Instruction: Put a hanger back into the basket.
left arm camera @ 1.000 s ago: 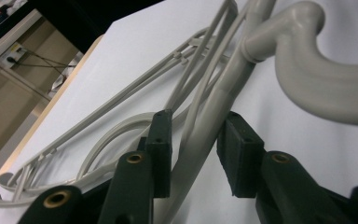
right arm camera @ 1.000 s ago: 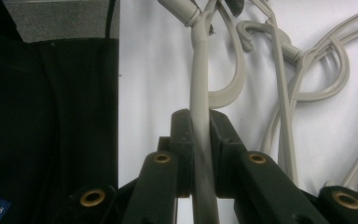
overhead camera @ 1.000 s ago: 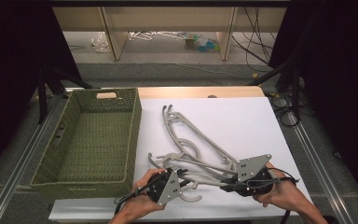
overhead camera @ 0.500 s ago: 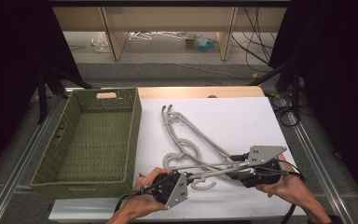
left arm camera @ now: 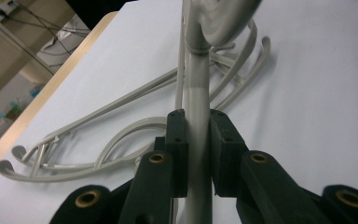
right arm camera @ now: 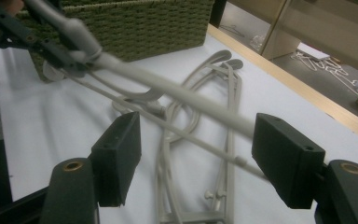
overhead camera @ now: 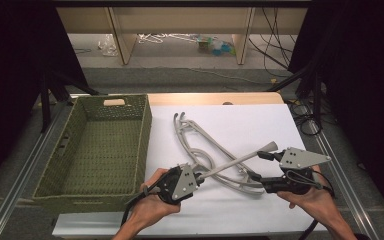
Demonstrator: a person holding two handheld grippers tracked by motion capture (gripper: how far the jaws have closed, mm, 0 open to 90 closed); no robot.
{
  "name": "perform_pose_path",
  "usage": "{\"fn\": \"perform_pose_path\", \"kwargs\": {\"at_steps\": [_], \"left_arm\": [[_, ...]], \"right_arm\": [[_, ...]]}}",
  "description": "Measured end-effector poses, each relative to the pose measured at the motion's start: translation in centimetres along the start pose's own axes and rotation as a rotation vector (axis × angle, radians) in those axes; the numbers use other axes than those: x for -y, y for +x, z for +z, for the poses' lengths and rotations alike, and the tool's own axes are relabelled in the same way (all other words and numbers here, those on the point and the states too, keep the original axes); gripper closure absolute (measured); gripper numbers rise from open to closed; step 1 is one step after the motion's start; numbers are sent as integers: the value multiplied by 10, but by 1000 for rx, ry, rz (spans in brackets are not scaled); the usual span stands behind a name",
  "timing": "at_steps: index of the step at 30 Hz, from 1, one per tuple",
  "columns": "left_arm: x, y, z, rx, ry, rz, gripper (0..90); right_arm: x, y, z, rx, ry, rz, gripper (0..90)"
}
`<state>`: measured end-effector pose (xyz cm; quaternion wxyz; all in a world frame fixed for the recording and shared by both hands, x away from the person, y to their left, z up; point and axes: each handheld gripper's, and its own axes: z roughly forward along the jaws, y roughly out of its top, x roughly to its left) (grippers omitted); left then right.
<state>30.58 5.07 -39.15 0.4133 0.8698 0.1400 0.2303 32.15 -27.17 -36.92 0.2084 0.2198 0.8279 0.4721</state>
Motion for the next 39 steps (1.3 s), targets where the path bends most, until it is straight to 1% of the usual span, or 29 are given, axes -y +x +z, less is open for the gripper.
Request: {"fn": "perform_pose_path", "kwargs": {"at_steps": [1, 2, 3, 4, 5, 6, 7, 8, 9, 10, 12, 13, 14, 16, 19, 23, 24, 25, 26, 28, 29, 30, 31, 32, 33, 35, 37, 38, 39], "left_arm": [[-2, 8, -4, -5, -20, -75, 793], [-2, 8, -4, -5, -20, -75, 793], [-3, 12, -6, -3, -28, -107, 793], [-4, 19, -10, 6, -45, -172, 793], [-5, 24, -14, 3, -58, -219, 793], [-6, 26, -16, 3, -72, -249, 793], [-7, 32, -20, 10, -89, -294, 793], [-8, 36, -25, 11, -103, -324, 793], [-10, 39, -29, 16, -111, -337, 793], [-10, 39, -29, 16, -111, -337, 793], [-13, 46, -40, 45, -156, -412, 793], [-17, 52, -50, 61, -191, -454, 792], [-19, 55, -56, 63, -205, -471, 793], [-22, 64, -69, 57, -236, -492, 793], [-26, 75, -86, 56, -270, -540, 793], [-27, 89, -106, 39, -300, -548, 793], [-27, 89, -106, 39, -300, -548, 793], [-25, 97, -115, 21, -302, -555, 793], [-25, 97, -115, 21, -302, -555, 793], [-18, 109, -127, -15, -300, -580, 793], [-18, 109, -127, -15, -300, -580, 793], [-11, 118, -135, -58, -293, -594, 793], [-11, 118, -135, -58, -293, -594, 793], [-3, 129, -144, -109, -280, -601, 793], [-3, 129, -144, -109, -280, -601, 793], [8, 142, -155, -156, -274, -612, 793], [12, 145, -158, -166, -271, -614, 793], [19, 151, -164, -193, -262, -623, 793], [23, 153, -166, -202, -261, -625, 793]], "right_arm": [[1, 3, 0, 10, 6, -2, 329], [2, 4, 0, 16, 7, -2, 322], [3, 4, 0, 4, 18, 1, 323], [4, 5, 0, -5, 24, 2, 323], [5, 6, 1, -2, 21, 3, 322], [8, 7, 3, -7, 28, 6, 322], [9, 8, 3, -12, 39, 10, 323], [11, 9, 5, -17, 43, 13, 323], [13, 9, 6, -24, 52, 17, 324], [13, 9, 6, -24, 52, 17, 324], [16, 10, 8, -34, 61, 20, 323], [18, 11, 10, -40, 66, 24, 323], [19, 12, 10, -45, 69, 27, 322], [20, 12, 11, -48, 68, 26, 317], [22, 14, 12, -56, 70, 30, 313], [26, 14, 15, -55, 76, 36, 311], [27, 14, 14, -60, 83, 38, 311], [27, 14, 15, -62, 86, 34, 311], [27, 14, 15, -62, 86, 34, 311], [28, 14, 15, -67, 85, 35, 310], [28, 14, 15, -67, 85, 35, 310], [29, 14, 15, -61, 81, 36, 310], [29, 14, 15, -61, 81, 36, 310], [29, 14, 15, -66, 90, 38, 307], [30, 14, 16, -66, 88, 38, 307], [30, 14, 16, -68, 96, 41, 305], [31, 13, 16, -67, 98, 43, 304], [32, 13, 17, -60, 85, 45, 303], [32, 12, 17, -62, 95, 47, 303]]}}
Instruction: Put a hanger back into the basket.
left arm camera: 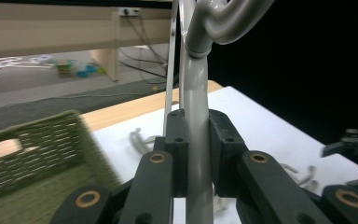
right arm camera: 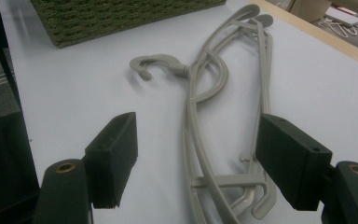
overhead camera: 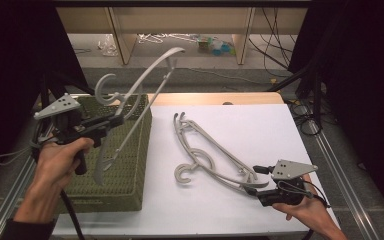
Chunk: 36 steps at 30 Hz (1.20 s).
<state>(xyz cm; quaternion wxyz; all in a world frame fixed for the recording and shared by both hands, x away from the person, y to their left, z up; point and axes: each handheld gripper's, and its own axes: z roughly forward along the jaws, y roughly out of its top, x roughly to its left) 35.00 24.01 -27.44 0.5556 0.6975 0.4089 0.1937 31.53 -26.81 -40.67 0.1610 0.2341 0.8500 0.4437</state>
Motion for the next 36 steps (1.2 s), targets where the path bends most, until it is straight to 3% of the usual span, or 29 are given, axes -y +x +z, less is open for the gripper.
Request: {"fn": "perform_pose_path", "kwargs": {"at_steps": [3, 7, 21, 22, 36], "left_arm": [[2, 8, -3, -11, 0, -7, 793], [11, 26, -8, -56, 38, 21, 794], [33, 66, -20, -119, 88, 37, 794], [36, 75, -23, -119, 93, 26, 794], [62, 94, -30, -138, 168, 14, 794]], "right_arm": [[1, 0, 0, -4, 5, -1, 303], [2, 0, 2, -11, 3, -1, 290], [3, -1, 3, -8, 2, 3, 287], [3, -1, 3, -9, 12, 1, 287], [4, -1, 5, -14, 9, 4, 286]]}}
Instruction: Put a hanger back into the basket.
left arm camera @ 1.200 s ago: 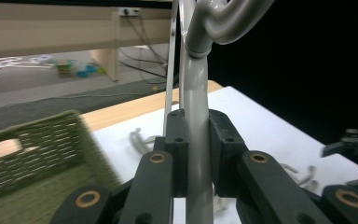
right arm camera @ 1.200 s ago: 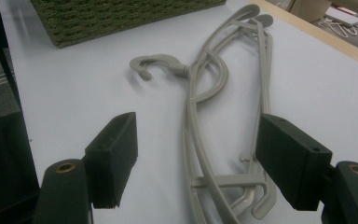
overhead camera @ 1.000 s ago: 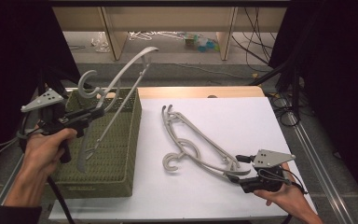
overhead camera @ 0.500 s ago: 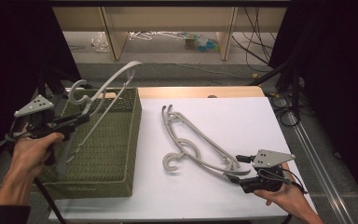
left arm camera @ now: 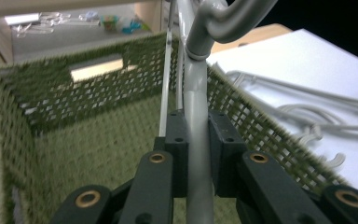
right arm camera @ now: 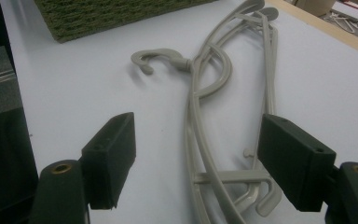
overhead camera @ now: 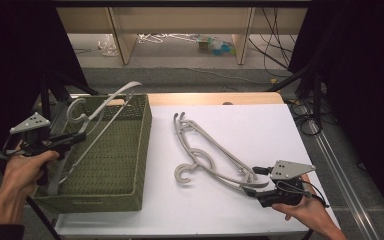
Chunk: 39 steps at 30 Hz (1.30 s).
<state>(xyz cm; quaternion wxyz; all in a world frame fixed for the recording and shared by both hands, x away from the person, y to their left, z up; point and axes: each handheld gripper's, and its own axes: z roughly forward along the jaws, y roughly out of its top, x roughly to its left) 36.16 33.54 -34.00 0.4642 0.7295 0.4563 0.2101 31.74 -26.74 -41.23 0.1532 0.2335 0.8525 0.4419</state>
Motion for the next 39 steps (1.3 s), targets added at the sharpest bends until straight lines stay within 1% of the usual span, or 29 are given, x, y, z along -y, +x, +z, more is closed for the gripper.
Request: {"fn": "perform_pose_path", "kwargs": {"at_steps": [1, 2, 4, 7, 8, 9, 11, 15, 16, 17, 18, 19, 20, 21, 22, 23, 24, 25, 26, 27, 28, 29, 30, 32, 33, 34, 35, 37, 39], "left_arm": [[6, 3, 3, 2, 19, -13, 793], [8, 4, 4, 4, 25, -23, 794], [10, 6, 5, 0, 33, -25, 794], [19, 14, 12, 3, 55, -52, 794], [19, 14, 12, 3, 55, -52, 794], [21, 15, 14, -2, 75, -55, 794], [26, 17, 19, 17, 85, -60, 793], [28, 16, 25, 32, 104, -54, 792], [28, 16, 27, 32, 118, -52, 792], [29, 16, 32, 26, 152, -31, 791], [29, 16, 32, 26, 152, -31, 791], [29, 16, 34, 18, 168, -23, 791], [31, 17, 39, 15, 183, -26, 790], [31, 17, 39, 15, 183, -26, 789], [34, 18, 45, -23, 208, -31, 785], [36, 19, 48, -35, 220, -43, 782], [36, 19, 48, -35, 220, -43, 779], [39, 23, 51, -64, 252, -44, 774], [41, 24, 52, -79, 262, -53, 769], [41, 24, 52, -79, 262, -53, 762], [43, 24, 54, -87, 277, -62, 755], [44, 24, 55, -111, 279, -68, 755], [47, 25, 56, -140, 274, -88, 750], [49, 33, 51, -184, 258, -116, 739], [50, 34, 51, -196, 251, -121, 736], [51, 37, 49, -208, 261, -122, 735], [51, 37, 49, -208, 261, -122, 727], [53, 40, 47, -240, 251, -159, 690], [54, 41, 45, -253, 245, -178, 640]], "right_arm": [[0, 0, 0, -1, 1, 0, 284], [0, 0, -1, -4, 13, 1, 283], [0, 0, 0, -6, 12, 0, 282], [0, 0, 0, -14, 15, -4, 280], [0, 0, 0, -14, 15, -4, 280], [0, 0, 0, -15, 15, -4, 280], [0, 0, 0, -8, 16, -2, 279], [1, -1, 0, -8, 16, 1, 279], [1, -1, 0, -9, 11, -1, 279], [1, 0, 0, -10, 18, -3, 279], [1, 0, 0, -10, 18, -3, 279], [1, 0, 0, -12, 20, -4, 279], [1, 0, 0, -12, 20, -4, 279], [1, 0, 0, -12, 20, -4, 279], [1, -1, 0, -12, 20, -5, 279], [1, -1, -1, -8, 18, -3, 279], [1, -1, -1, -8, 18, -3, 279], [1, -1, -1, -6, 19, 0, 279], [1, -1, -1, -6, 19, -1, 279], [1, -1, -1, -6, 19, -1, 279], [1, -1, 0, -7, 12, -2, 279], [1, -1, 0, -7, 12, -2, 279], [1, -1, 1, -10, 13, -3, 279], [2, -1, 0, -10, 23, -2, 279], [2, -1, 1, -10, 23, -2, 279], [2, -1, 1, -10, 23, -2, 279], [2, -1, 1, -10, 23, -2, 279], [1, -1, 0, -10, 20, -3, 279], [2, -1, 1, -9, 21, 1, 277]]}}
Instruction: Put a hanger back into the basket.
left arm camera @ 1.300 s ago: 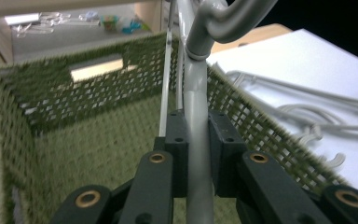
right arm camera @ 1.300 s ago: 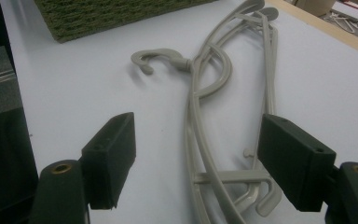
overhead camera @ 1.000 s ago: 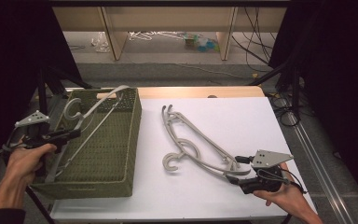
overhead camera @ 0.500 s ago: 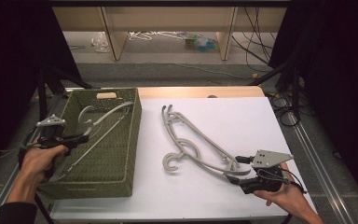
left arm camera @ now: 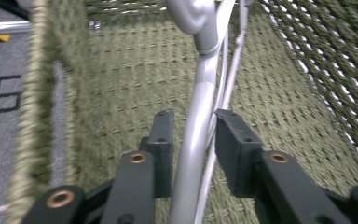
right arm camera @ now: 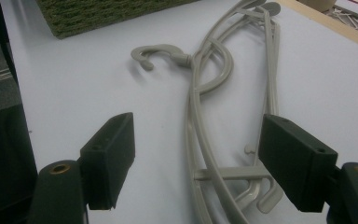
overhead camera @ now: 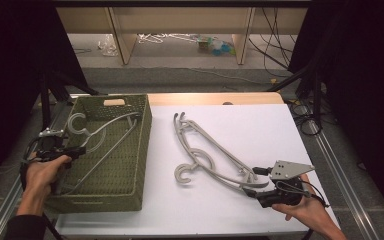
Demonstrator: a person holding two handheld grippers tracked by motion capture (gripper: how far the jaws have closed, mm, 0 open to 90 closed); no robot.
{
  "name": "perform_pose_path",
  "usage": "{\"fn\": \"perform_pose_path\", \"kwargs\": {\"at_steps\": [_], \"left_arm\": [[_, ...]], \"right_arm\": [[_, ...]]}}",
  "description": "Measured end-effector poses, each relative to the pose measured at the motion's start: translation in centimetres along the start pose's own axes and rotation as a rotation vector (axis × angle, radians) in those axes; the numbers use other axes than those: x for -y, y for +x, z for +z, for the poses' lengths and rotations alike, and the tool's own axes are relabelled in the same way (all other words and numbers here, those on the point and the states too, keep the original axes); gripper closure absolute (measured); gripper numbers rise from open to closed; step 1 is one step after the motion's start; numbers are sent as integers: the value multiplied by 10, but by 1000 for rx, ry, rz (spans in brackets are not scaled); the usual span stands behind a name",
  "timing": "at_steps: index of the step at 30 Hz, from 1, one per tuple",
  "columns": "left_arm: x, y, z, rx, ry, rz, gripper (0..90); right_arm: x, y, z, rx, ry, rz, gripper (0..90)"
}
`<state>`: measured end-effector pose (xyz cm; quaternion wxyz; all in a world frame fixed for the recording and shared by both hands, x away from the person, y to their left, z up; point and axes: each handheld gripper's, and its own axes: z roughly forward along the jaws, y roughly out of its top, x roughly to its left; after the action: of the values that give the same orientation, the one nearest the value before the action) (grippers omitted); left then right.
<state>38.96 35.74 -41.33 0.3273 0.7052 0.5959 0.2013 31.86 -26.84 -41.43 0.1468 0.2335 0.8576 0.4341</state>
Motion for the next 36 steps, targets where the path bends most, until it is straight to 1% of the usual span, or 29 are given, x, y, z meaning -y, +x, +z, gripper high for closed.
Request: {"fn": "perform_pose_path", "kwargs": {"at_steps": [1, 2, 5, 6, 9, 10, 11, 12, 13, 14, 15, 16, 17, 18, 19, 21, 22, 23, 24, 25, 26, 29, 30, 31, 32, 33, 34, 35, 36], "left_arm": [[0, 1, -1, -7, -8, -16, 615], [0, 0, -3, -26, -24, -34, 571], [-1, -3, -10, -56, -68, -58, 499], [-2, -7, -12, -61, -101, -59, 480], [-6, -18, -22, -52, -142, -56, 403], [-6, -18, -22, -52, -142, -56, 386], [-9, -29, -30, -30, -192, -52, 376], [-9, -29, -30, -30, -192, -52, 367], [-10, -37, -37, -13, -226, -46, 367], [-13, -51, -46, 37, -268, -36, 340], [-13, -51, -46, 37, -268, -36, 327], [-13, -66, -54, 70, -305, -20, 320], [-13, -66, -54, 70, -305, -20, 311], [-11, -89, -60, 114, -332, 32, 293], [-9, -99, -63, 133, -344, 49, 274], [-3, -120, -68, 183, -366, 86, 251], [0, -130, -70, 204, -371, 93, 238], [0, -130, -70, 204, -371, 93, 224], [6, -145, -70, 234, -378, 96, 208], [6, -145, -70, 234, -378, 96, 210], [12, -162, -67, 274, -377, 117, 209], [19, -179, -64, 309, -387, 144, 204], [19, -179, -64, 309, -387, 144, 202], [21, -186, -63, 316, -395, 157, 202], [26, -197, -62, 320, -407, 202, 201], [26, -197, -62, 320, -407, 202, 200], [29, -203, -61, 319, -410, 233, 196], [34, -215, -60, 330, -405, 265, 193], [36, -220, -60, 327, -406, 281, 192]], "right_arm": [[0, 0, 0, -3, 5, 3, 277], [1, 0, 1, 0, 4, -1, 277], [0, 0, 1, 0, 3, 3, 272], [0, 0, 1, 0, 3, 3, 268], [0, 1, 2, 6, -1, 4, 268], [0, 1, 2, 6, -1, 4, 268], [1, 0, 2, 14, -3, 11, 265], [1, 0, 2, 15, -4, 11, 264], [1, 0, 2, 15, -4, 11, 264], [1, 0, 2, 16, -9, 13, 263], [1, 0, 2, 16, -9, 13, 263], [1, 0, 3, 20, -12, 17, 259], [1, 0, 3, 20, -12, 17, 259], [2, 0, 3, 20, -15, 25, 254], [2, 0, 3, 22, -18, 29, 253], [3, -1, 3, 29, -27, 38, 248], [4, -2, 3, 30, -30, 45, 246], [5, -3, 4, 29, -32, 46, 245], [5, -4, 4, 33, -35, 50, 243], [5, -4, 4, 33, -35, 50, 243], [7, -4, 5, 30, -35, 57, 241], [7, -4, 6, 32, -40, 57, 238], [7, -4, 6, 32, -44, 54, 238], [7, -4, 6, 32, -44, 54, 238], [7, -3, 6, 32, -52, 64, 228], [7, -3, 6, 35, -54, 66, 228], [7, -3, 6, 37, -56, 65, 227], [7, -3, 6, 39, -57, 66, 226], [7, -3, 6, 39, -56, 68, 225]]}}
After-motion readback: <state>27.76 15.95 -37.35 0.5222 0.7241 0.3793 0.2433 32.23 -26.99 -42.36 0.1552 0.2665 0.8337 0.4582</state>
